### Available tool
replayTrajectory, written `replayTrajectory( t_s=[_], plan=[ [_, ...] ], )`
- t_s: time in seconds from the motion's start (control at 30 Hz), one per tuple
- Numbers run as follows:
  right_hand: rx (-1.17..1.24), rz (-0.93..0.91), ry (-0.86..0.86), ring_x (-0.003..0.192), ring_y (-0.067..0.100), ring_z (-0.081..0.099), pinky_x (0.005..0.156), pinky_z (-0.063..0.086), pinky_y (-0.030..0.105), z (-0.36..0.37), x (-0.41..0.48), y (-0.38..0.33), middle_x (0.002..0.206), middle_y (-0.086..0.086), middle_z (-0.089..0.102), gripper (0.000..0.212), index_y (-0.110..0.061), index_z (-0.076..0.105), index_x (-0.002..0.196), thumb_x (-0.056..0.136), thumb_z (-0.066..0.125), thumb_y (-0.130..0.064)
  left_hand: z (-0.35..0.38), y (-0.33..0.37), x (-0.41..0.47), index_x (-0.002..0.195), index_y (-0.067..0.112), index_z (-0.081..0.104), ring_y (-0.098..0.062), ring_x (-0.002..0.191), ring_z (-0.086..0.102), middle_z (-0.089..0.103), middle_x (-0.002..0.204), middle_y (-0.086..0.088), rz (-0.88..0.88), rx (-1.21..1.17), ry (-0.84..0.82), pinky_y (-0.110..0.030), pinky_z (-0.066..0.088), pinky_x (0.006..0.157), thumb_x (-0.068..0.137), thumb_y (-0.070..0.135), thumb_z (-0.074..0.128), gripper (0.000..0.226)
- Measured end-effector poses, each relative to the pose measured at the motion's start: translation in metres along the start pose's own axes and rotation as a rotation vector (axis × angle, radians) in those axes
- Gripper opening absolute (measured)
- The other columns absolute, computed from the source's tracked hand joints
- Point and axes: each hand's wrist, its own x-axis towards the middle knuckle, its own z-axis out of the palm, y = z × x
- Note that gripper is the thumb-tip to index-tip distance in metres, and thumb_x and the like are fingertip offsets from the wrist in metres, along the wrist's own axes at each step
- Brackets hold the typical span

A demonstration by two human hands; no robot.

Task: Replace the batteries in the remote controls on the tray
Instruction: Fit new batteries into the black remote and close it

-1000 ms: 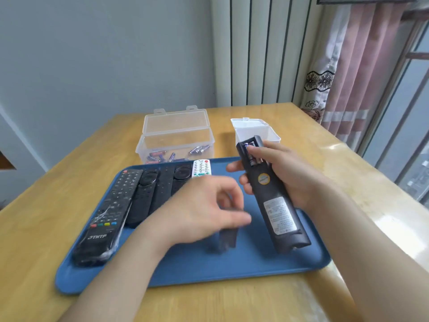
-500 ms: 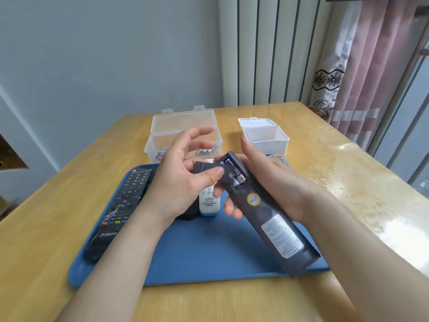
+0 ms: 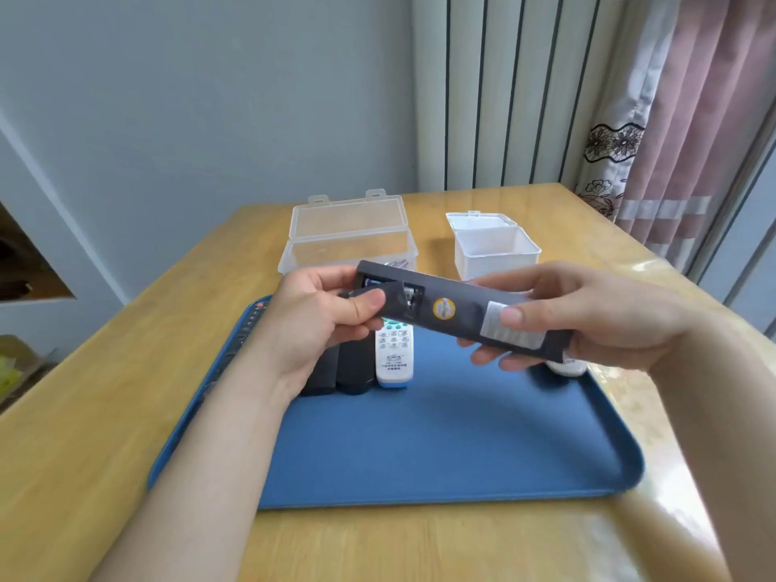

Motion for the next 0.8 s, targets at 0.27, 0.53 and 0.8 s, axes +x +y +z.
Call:
replayTrajectory(
  t_s=[0.27,0.53,0.8],
  plan=[
    [0.412,-0.338,0.543,0.079,0.015,0.058,0.068,0.047,0.024,0.029,0.040,0.010,0.093,0.002,0.066,0.016,-0.019,0.065,0.102,0.089,0.062,-0.029,0.045,-0.011,-0.008,0.104,0.009,0.066,-0.012,0.050,0.062,0.073,0.086,-0.011,-0.176,-0.255,-0.038,-0.015,0.044,0.041,0.091,0.019,0.061,0.017],
    [0.696,-0.288,0.667,0.091,0.033,0.071,0.086,0.057,0.049,0.053,0.048,0.011,0.105,0.019,0.072,0.018,-0.012,0.055,0.107,0.103,0.047,-0.028,0.065,-0.022,-0.016,0.108,0.043,0.037,-0.012,0.066,0.062,0.062,0.090,0.017,0.188,0.616,0.131,-0.036,0.051,0.070,0.089,0.051,0.053,0.026],
    [0.696,-0.215,0.722,0.078,0.029,0.068,0.077,0.058,0.045,0.054,0.049,0.010,0.091,0.016,0.068,0.019,-0.011,0.053,0.105,0.103,0.047,-0.029,0.053,-0.024,-0.011,0.111,0.032,0.068,0.003,0.073,0.047,0.054,0.098,0.017,0.693,0.767,0.090,-0.019,0.044,0.071,0.081,0.039,0.068,0.031]
  ],
)
